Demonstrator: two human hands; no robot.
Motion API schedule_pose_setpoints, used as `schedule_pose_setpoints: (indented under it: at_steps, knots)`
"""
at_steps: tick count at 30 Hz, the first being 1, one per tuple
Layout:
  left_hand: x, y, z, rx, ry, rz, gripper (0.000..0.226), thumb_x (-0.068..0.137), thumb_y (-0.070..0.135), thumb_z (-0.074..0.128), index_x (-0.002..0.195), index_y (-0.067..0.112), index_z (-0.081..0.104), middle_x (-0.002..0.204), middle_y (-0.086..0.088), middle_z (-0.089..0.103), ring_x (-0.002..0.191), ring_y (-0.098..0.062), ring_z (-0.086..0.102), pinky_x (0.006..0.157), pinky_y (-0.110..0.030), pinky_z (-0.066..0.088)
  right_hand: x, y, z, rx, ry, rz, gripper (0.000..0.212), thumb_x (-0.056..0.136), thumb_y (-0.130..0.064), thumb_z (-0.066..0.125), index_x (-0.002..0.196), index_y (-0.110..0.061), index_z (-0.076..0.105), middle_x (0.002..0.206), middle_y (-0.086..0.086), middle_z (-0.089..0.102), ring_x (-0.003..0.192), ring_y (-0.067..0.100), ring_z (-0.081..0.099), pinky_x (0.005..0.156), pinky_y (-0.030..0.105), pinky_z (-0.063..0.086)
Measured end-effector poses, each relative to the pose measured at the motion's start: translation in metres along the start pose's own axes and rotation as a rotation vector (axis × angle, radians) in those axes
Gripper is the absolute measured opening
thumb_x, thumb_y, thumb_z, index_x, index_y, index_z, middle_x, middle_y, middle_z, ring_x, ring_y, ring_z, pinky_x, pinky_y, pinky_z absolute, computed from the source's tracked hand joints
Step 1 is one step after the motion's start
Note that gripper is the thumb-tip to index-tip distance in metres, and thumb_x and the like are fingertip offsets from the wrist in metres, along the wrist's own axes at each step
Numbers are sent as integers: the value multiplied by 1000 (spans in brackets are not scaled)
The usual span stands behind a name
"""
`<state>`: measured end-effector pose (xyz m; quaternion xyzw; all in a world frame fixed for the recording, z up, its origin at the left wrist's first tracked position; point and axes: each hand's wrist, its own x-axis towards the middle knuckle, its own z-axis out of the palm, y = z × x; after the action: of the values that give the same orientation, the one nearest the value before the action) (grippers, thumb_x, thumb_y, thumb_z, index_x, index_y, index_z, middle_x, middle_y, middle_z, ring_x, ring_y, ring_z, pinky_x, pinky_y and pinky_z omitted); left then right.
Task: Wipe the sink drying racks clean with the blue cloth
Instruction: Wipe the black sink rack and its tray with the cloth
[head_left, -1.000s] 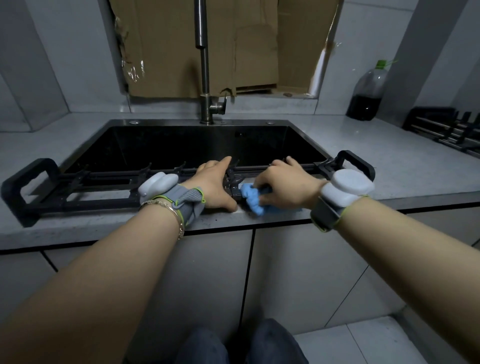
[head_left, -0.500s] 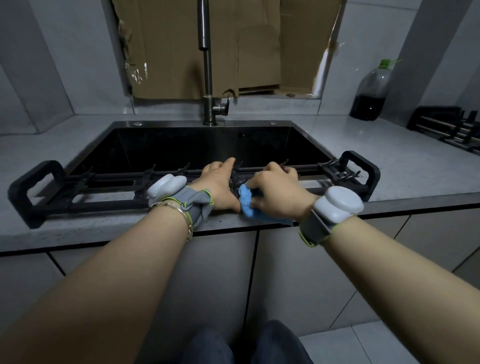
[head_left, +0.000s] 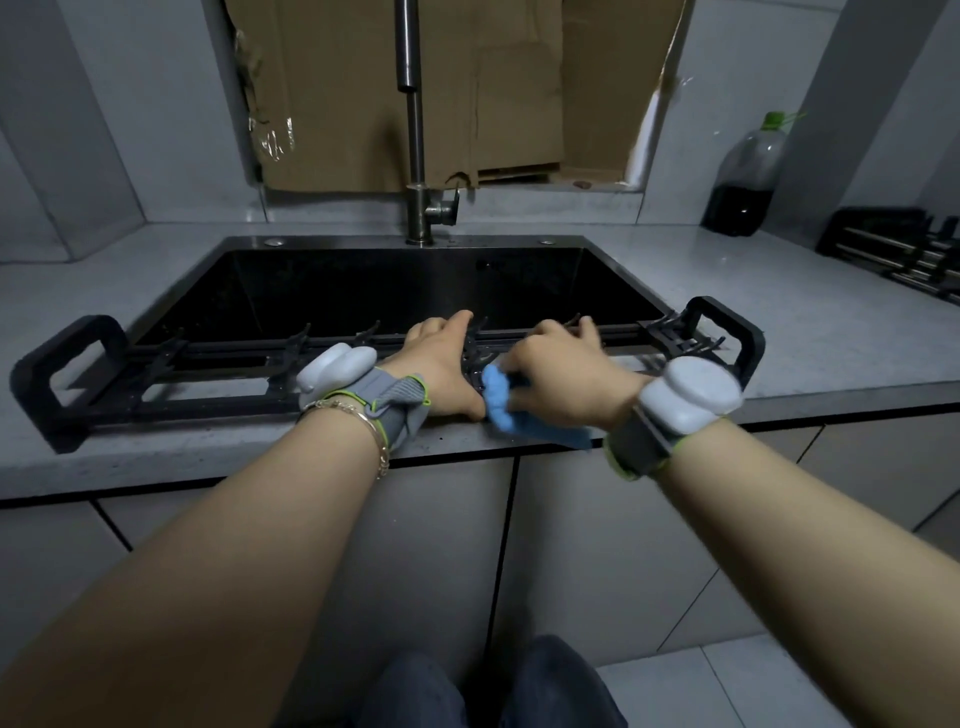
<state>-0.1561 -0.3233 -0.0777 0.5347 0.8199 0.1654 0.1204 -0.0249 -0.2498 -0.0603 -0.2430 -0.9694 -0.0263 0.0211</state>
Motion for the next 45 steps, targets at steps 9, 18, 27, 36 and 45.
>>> schedule_pose_setpoints:
  at_steps: [9,18,27,36,45]
  knots:
    - [-1,-1,0,5,3,1,111,69,28,78,151,17,4,150,-8,20,141,-25,14,113,-35,25,-24,41,5,38,44,73,30,87,-32,59,116,-24,61,135,-12,47,136,20,19,109,60,9]
    - [-2,-2,0,18,3,16,109,71,28,78,151,17,4,152,-9,17,142,-25,12,113,-33,21,-8,10,11,75,87,-33,20,91,-23,51,104,-15,63,120,-5,56,133,19,25,109,58,5]
    - [-15,3,-9,72,9,54,118,71,29,79,151,17,-8,153,-12,17,141,-31,18,111,-40,28,-24,43,19,139,155,22,28,93,-20,49,118,-18,61,135,-9,50,138,15,20,111,45,11]
    - [-45,0,-9,241,221,182,31,92,21,55,117,4,60,120,-12,56,115,-28,51,91,-30,36,-24,65,24,305,309,91,23,86,-8,54,102,-10,69,117,6,64,125,29,42,105,49,30]
    - [-38,-7,-16,149,518,-20,47,86,46,49,118,12,57,115,-10,56,112,-31,48,91,-37,39,-23,43,-5,383,575,101,19,88,-13,55,100,-9,70,100,9,65,101,29,52,88,40,41]
